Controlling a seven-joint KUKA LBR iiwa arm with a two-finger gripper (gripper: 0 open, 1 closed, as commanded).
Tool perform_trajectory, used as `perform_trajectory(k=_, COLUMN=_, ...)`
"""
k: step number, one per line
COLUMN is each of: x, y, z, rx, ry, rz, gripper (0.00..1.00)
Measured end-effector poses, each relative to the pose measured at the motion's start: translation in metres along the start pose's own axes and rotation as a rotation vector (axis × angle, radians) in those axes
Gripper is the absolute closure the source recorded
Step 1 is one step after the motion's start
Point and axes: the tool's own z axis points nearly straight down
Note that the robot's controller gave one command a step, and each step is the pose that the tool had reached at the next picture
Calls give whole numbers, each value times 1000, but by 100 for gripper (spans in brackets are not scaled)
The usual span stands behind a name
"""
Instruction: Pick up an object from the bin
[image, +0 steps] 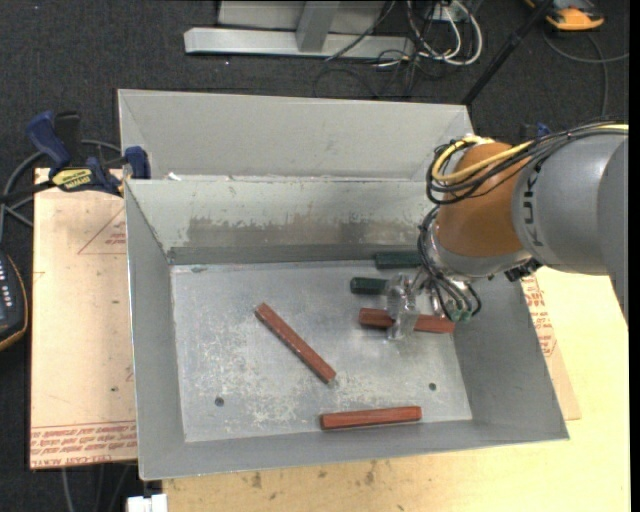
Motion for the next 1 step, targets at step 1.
perform_trajectory(k=1, x=-2, y=12, z=-141, rx=1, ry=-10, rz=-58, gripper=100)
